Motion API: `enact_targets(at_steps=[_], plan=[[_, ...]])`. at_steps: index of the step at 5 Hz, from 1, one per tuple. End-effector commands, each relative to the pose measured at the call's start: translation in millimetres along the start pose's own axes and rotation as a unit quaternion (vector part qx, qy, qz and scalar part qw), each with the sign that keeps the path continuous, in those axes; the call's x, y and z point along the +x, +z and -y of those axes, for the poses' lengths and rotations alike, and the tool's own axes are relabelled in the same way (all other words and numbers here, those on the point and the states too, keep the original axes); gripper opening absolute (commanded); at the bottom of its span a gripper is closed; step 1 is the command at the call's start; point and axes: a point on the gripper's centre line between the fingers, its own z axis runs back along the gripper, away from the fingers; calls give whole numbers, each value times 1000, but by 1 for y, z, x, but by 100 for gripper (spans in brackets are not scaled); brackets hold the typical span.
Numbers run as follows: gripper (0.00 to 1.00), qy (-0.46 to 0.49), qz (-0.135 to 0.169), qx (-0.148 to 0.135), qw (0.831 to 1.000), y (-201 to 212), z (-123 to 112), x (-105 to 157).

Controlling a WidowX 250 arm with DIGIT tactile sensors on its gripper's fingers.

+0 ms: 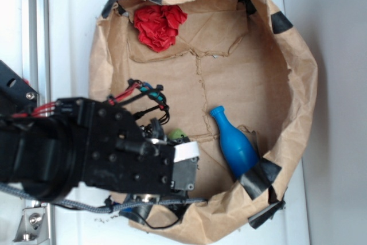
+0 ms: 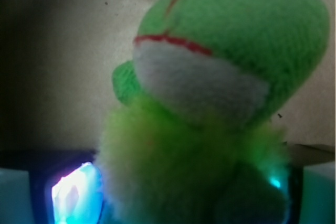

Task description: Grab the green animal.

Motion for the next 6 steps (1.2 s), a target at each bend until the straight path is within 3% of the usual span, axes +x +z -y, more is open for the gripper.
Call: enact_targets(at_steps=[1,4,6], plan=[[0,21,19,-5,1000,8,-8,12],[0,53,36,-10,998,32,-21,26],[0,78,99,15,992,126,-61,34]])
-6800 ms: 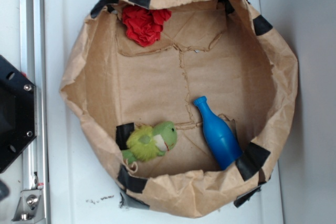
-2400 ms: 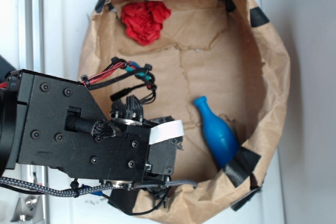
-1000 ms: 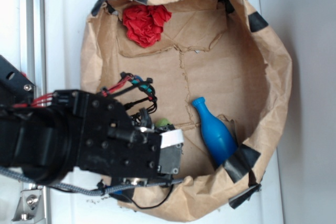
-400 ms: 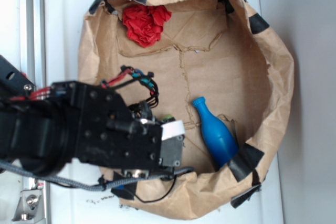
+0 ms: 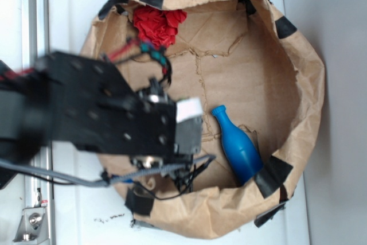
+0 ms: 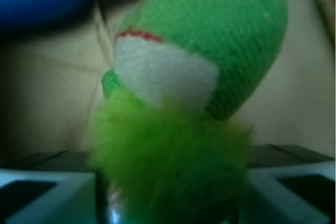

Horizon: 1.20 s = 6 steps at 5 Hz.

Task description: Grab the green animal.

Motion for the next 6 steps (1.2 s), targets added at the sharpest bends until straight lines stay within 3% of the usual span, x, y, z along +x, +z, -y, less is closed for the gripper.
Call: enact_targets(at_steps=[1,2,3,4,6], plan=[[0,-8,65,-21,998,108,-34,19],[0,-122,66,-36,990,121,-25,33],[0,-238,-1,-59,970,111,-11,60],[0,-204,29,-70,976,106,-5,60],[0,-192,45,-69,978,102,-1,53]])
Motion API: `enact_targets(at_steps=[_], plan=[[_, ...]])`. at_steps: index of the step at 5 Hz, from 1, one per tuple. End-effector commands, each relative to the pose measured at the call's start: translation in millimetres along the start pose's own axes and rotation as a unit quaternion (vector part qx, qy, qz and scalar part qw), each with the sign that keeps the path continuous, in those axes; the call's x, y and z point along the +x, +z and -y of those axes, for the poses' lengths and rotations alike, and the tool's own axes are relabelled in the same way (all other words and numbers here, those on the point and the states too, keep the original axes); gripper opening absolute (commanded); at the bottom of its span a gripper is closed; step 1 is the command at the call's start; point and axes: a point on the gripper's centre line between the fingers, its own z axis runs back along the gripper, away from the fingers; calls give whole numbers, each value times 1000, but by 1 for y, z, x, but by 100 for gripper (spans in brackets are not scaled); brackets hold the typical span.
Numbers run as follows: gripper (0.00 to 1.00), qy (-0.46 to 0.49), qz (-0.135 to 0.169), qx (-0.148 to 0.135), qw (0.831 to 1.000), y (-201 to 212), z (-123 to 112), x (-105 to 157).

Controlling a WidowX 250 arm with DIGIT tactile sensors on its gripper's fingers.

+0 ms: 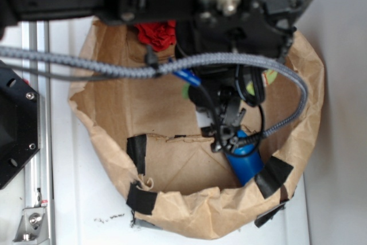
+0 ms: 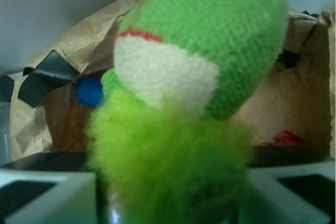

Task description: Grab the green animal.

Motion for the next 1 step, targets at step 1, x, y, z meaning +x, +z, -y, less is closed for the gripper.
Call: enact_targets(at_steps=[1], plan=[[0,-10,33,9,999,17,6,-7]])
